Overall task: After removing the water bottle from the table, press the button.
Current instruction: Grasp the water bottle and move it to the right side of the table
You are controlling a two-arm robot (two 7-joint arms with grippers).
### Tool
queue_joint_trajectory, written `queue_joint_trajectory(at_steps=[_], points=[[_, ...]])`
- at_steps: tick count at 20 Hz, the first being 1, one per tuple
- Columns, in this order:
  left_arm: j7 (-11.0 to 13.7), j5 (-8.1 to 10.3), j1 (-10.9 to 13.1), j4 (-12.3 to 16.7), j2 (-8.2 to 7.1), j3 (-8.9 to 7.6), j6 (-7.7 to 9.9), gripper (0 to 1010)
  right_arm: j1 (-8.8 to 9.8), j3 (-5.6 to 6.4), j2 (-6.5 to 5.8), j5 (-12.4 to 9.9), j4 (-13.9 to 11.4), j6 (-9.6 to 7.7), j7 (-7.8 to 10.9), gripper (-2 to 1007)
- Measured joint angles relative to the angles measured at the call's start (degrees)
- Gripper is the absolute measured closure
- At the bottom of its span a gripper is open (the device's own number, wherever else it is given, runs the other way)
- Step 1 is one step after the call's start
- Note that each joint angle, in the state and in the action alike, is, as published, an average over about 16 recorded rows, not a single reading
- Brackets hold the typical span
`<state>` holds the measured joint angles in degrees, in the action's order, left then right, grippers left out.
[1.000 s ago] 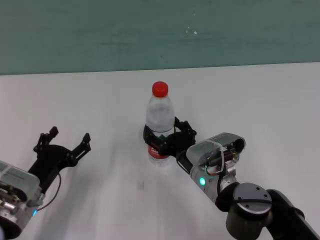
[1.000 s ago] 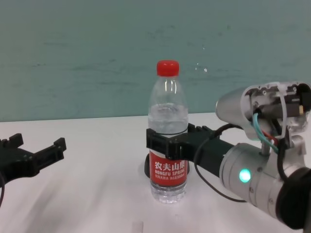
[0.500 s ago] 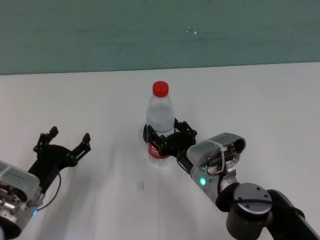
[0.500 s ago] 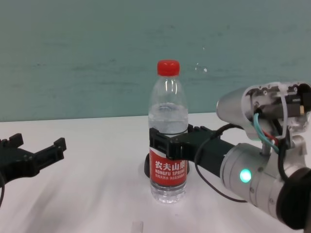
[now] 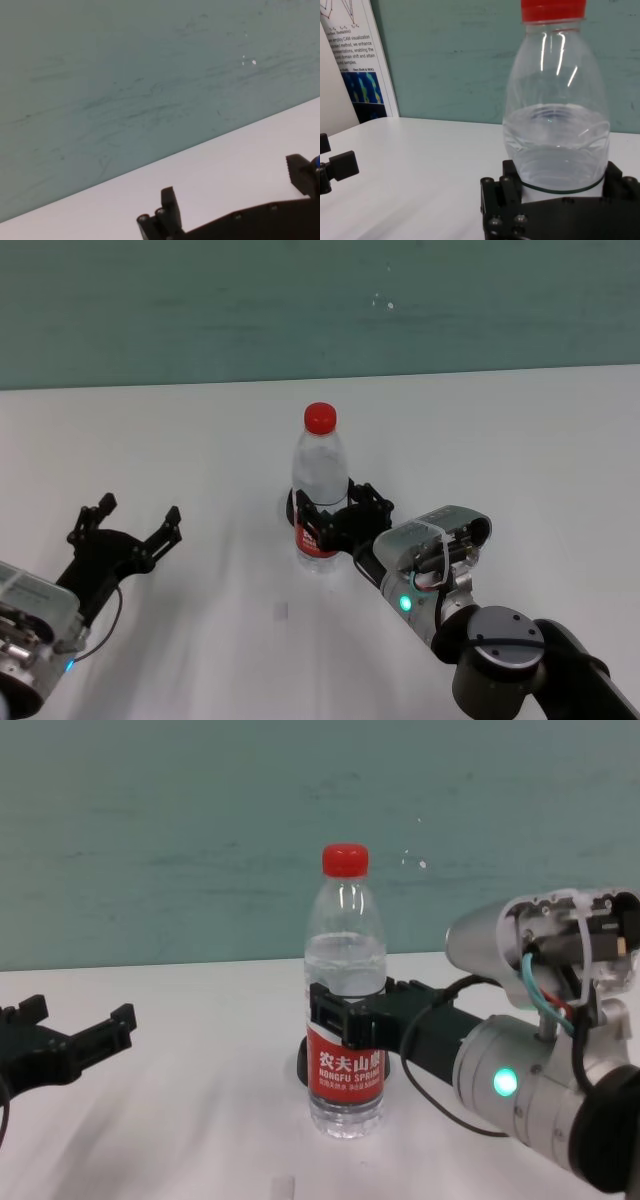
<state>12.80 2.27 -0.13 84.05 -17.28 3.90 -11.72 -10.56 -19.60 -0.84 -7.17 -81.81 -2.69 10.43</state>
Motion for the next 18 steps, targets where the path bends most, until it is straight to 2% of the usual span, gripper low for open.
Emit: queue_joint_trajectory(at_steps=[11, 18], points=[[0.0, 0.00, 0.0, 0.0, 0.00, 0.00, 0.00, 7, 0.09, -0.16, -0.16, 0.0, -0.6, -0.02, 0.11, 324], [0.0, 0.00, 0.0, 0.0, 0.00, 0.00, 0.00, 7, 0.50, -0.02, -1.03, 0.0, -3.4, -0.12, 0.15, 324]])
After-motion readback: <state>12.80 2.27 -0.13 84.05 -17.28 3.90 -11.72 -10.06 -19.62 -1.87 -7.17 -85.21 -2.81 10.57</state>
